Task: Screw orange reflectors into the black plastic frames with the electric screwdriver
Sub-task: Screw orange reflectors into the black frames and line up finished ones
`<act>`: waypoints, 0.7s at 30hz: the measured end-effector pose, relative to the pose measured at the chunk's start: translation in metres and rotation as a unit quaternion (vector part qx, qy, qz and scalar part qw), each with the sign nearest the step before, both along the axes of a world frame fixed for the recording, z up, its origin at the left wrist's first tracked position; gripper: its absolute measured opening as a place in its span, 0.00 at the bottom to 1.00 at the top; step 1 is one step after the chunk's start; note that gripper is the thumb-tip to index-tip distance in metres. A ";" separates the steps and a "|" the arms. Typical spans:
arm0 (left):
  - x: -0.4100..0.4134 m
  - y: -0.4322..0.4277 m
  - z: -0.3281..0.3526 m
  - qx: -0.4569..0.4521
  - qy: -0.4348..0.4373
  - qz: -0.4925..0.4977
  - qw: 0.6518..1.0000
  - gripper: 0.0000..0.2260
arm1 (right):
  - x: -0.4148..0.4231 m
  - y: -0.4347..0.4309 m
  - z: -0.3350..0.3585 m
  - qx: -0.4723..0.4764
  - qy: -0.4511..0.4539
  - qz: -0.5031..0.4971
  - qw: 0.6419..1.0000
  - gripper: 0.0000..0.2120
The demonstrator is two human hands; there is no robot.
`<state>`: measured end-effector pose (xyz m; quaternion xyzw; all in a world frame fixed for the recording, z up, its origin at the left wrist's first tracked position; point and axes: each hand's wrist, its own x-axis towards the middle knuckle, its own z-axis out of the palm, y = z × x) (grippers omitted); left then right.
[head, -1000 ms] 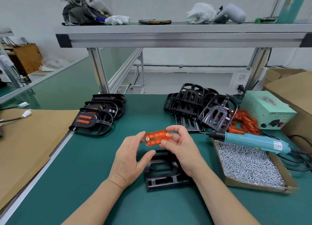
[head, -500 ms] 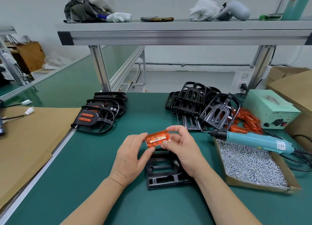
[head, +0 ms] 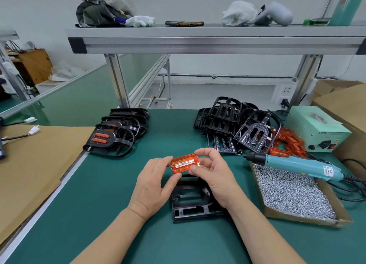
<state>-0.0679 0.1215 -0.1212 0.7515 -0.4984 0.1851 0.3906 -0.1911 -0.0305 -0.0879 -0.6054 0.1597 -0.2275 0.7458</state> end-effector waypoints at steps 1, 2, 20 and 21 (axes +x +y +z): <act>0.000 0.000 0.000 0.000 0.000 0.000 1.000 0.20 | 0.000 0.000 0.000 0.000 0.001 0.001 1.000 0.18; 0.000 0.000 0.000 0.000 0.001 -0.001 1.000 0.20 | -0.001 0.000 0.001 0.001 0.000 0.000 1.000 0.17; 0.001 0.004 0.001 0.039 0.055 -0.060 0.996 0.21 | -0.035 -0.034 0.026 -0.304 0.166 -0.054 0.937 0.08; 0.001 0.004 0.001 0.037 0.063 -0.057 0.996 0.19 | -0.040 -0.038 0.029 -0.311 0.168 -0.069 0.933 0.08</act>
